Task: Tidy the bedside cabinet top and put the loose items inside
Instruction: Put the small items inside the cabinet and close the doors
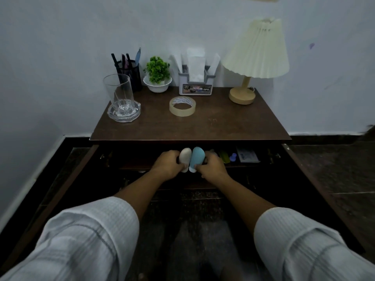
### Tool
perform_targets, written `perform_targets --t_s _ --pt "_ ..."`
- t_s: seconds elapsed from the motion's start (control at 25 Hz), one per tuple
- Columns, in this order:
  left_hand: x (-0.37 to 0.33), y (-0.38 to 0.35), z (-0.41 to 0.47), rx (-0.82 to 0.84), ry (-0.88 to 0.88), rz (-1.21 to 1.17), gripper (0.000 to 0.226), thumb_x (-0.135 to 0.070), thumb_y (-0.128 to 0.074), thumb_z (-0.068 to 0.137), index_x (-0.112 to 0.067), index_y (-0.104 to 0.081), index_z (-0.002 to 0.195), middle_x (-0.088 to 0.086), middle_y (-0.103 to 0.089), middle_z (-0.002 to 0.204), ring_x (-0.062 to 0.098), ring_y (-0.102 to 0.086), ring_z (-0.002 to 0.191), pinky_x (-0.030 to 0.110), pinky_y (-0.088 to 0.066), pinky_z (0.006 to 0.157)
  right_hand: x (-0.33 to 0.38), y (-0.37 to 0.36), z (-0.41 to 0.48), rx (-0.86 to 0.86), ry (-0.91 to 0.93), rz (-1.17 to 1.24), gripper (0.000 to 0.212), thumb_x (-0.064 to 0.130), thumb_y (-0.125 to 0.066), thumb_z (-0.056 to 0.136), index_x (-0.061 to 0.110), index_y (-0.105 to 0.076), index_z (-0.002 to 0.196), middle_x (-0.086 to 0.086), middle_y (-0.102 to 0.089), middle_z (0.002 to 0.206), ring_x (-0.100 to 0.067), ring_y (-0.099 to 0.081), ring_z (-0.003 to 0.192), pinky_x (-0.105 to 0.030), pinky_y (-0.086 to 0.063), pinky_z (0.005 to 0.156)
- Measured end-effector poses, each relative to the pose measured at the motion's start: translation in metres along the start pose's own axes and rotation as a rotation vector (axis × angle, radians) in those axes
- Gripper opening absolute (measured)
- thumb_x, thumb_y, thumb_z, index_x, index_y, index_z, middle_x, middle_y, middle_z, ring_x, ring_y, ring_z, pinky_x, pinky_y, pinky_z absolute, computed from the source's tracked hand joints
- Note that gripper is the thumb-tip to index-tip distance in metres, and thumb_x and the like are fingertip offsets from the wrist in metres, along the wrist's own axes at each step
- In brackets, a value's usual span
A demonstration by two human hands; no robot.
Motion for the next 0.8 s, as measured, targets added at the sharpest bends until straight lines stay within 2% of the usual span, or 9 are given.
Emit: perform_targets --t_s 0.16,0.32,0.48,0.52,0.6,0.64,0.72,0.8 --pt "0.007 -0.009 0.032 -0.04 0.039 -0.018 0.033 -0.028 -0.073 0.088 -0.009 -0.069 0.115 0.012 -0.071 0.114 0.028 -0.066 0.101 0.03 -0.049 0.076 -0.009 -0.004 0.035 -0.007 -0.003 0.004 0.038 0.017 -0.074 0.086 0.009 -0.066 0.123 -0.011 -0.073 0.109 -0.029 -0.07 0.094 -0.046 -0.06 0.083" --pt "0.017 -0.019 0.047 -0.073 0.102 -0.053 0.036 -0.029 -0.074 0.088 -0.008 -0.068 0.116 0.013 -0.07 0.117 0.029 -0.065 0.103 0.029 -0.048 0.077 -0.024 -0.006 0.055 -0.039 -0.06 0.053 0.025 0.013 -0.072 0.088 0.005 -0.069 0.112 -0.01 -0.073 0.103 -0.028 -0.069 0.097 -0.04 -0.059 0.086" --pt "0.022 -0.025 0.05 -0.114 0.127 -0.086 0.039 -0.031 -0.075 0.088 -0.007 -0.068 0.117 0.014 -0.07 0.117 0.032 -0.066 0.103 0.028 -0.046 0.075 -0.032 -0.015 0.058 -0.059 -0.086 0.054 0.023 0.005 -0.068 0.089 0.003 -0.067 0.112 -0.013 -0.071 0.111 -0.03 -0.066 0.103 -0.041 -0.056 0.094" --pt "0.022 -0.027 0.049 -0.116 0.136 -0.095 0.039 -0.032 -0.075 0.088 -0.007 -0.068 0.118 0.014 -0.07 0.117 0.031 -0.066 0.104 0.028 -0.045 0.074 -0.034 -0.018 0.057 -0.055 -0.09 0.056 0.027 0.001 -0.066 0.089 0.0 -0.065 0.116 -0.014 -0.07 0.112 -0.029 -0.066 0.103 -0.036 -0.057 0.092" --pt "0.023 -0.03 0.048 -0.119 0.151 -0.121 0.04 -0.033 -0.074 0.088 -0.01 -0.068 0.12 0.012 -0.07 0.118 0.03 -0.066 0.105 0.028 -0.046 0.075 -0.035 -0.024 0.053 -0.046 -0.109 0.111 0.042 -0.003 -0.062 0.088 -0.004 -0.056 0.13 -0.014 -0.07 0.111 -0.022 -0.064 0.095 -0.018 -0.055 0.077" --pt "0.024 -0.032 0.047 -0.122 0.157 -0.13 0.04 -0.033 -0.073 0.089 -0.01 -0.068 0.121 0.012 -0.071 0.118 0.03 -0.066 0.105 0.027 -0.046 0.075 -0.034 -0.025 0.051 -0.043 -0.106 0.119 0.043 -0.002 -0.061 0.089 -0.003 -0.056 0.132 -0.012 -0.07 0.111 -0.019 -0.063 0.094 -0.016 -0.053 0.076" --pt "0.024 -0.033 0.046 -0.133 0.172 -0.138 0.039 -0.035 -0.07 0.091 -0.009 -0.068 0.12 0.012 -0.071 0.117 0.029 -0.067 0.103 0.027 -0.045 0.074 -0.033 -0.027 0.049 -0.052 -0.077 0.087 0.034 0.004 -0.062 0.09 0.005 -0.065 0.123 -0.008 -0.071 0.114 -0.02 -0.065 0.105 -0.027 -0.053 0.093" --pt "0.025 -0.036 0.046 -0.139 0.183 -0.152 0.039 -0.036 -0.069 0.092 -0.009 -0.068 0.12 0.012 -0.071 0.116 0.028 -0.067 0.101 0.026 -0.044 0.073 -0.034 -0.027 0.048 -0.076 -0.071 0.126 0.026 0.01 -0.066 0.091 0.008 -0.068 0.117 -0.008 -0.071 0.115 -0.022 -0.065 0.11 -0.034 -0.052 0.099"
Point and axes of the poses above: each hand's wrist, its own z-axis towards the middle knuckle, its own y-axis out of the back of the hand, x = y × z, the point moved 6 cm from there along z, towards the middle knuckle
